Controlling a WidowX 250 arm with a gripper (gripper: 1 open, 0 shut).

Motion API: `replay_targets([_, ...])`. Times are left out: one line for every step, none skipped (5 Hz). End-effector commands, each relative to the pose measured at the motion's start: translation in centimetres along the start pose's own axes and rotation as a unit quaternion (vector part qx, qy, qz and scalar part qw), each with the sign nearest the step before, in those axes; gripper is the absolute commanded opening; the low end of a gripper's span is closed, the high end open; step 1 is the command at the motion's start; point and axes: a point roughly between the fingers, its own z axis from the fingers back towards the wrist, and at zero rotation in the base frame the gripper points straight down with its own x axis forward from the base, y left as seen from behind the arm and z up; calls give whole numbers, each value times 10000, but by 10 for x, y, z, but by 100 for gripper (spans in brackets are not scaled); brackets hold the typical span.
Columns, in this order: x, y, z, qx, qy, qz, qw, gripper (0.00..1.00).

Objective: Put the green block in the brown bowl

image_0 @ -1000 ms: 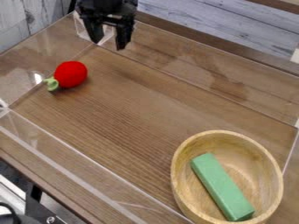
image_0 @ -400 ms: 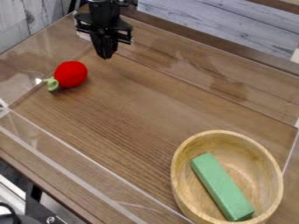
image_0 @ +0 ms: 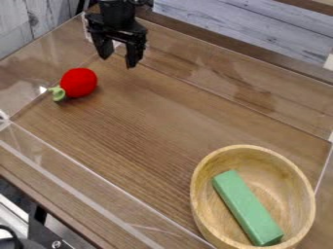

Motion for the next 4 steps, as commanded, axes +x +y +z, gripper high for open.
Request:
replay_targets([9, 9, 21, 152, -304, 143, 9993, 100])
replay_targets([9, 12, 22, 199, -306, 255, 9990, 100])
replay_targets([13, 17, 15, 213, -325, 231, 9990, 100])
replay_targets([15, 23, 7, 232, -328, 221, 9990, 100])
